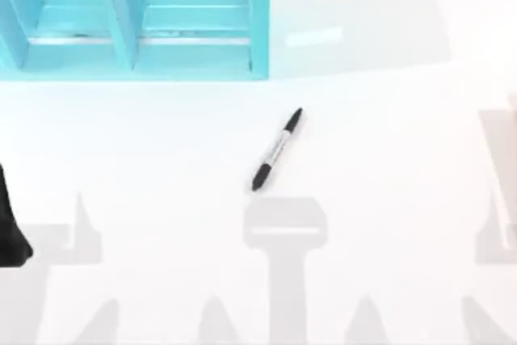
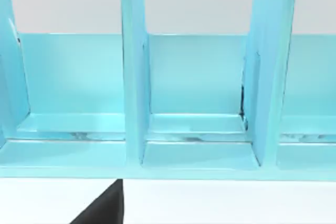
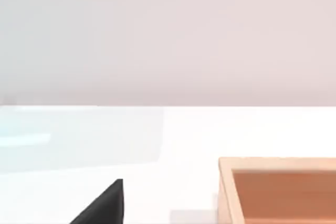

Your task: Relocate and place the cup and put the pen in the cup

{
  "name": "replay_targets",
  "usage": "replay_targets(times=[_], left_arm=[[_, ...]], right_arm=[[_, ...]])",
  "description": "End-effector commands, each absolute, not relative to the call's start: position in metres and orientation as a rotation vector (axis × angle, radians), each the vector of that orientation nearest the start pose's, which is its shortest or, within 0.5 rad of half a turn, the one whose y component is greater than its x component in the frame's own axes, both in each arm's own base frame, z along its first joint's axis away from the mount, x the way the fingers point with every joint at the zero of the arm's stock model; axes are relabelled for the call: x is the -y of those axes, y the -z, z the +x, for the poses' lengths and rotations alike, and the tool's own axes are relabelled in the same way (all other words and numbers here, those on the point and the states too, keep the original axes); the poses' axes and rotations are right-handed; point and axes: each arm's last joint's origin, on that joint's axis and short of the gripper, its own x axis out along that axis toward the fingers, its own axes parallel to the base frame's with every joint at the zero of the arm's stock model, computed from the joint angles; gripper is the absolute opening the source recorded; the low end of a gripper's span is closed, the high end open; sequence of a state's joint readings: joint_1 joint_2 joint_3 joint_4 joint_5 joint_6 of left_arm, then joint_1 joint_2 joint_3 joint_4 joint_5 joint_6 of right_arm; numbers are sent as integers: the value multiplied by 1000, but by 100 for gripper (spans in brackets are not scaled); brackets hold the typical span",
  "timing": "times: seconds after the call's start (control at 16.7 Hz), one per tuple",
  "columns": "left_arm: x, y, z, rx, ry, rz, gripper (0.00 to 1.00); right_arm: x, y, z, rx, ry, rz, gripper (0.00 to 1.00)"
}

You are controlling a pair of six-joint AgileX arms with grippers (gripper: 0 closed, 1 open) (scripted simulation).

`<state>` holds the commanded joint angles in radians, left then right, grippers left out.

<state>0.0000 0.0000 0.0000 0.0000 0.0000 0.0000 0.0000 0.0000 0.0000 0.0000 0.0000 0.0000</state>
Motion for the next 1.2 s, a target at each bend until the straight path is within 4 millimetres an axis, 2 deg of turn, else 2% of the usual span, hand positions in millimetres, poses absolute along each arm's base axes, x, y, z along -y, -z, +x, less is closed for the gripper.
replay_targets(times=[0.18, 0.3, 0.48, 0.66, 0.78, 0.96, 1.2], left_arm=[[1, -160, 106, 0, 0, 0, 100], [1, -160, 106, 0, 0, 0, 100], [1, -160, 106, 0, 0, 0, 100], [1, -160, 106, 0, 0, 0, 100], [1, -160, 106, 0, 0, 0, 100], [1, -160, 106, 0, 0, 0, 100], [1, -160, 106, 0, 0, 0, 100]], right_arm=[[2, -162, 106, -10, 4, -3, 100], [3, -170, 106, -58, 22, -20, 100], [9, -196, 110, -197, 64, -59, 100], [18, -232, 126, -403, 111, -102, 100], [28, -256, 145, -565, 136, -123, 100], [50, -283, 186, -828, 151, -135, 100], [93, -293, 247, -1162, 126, -107, 100]])
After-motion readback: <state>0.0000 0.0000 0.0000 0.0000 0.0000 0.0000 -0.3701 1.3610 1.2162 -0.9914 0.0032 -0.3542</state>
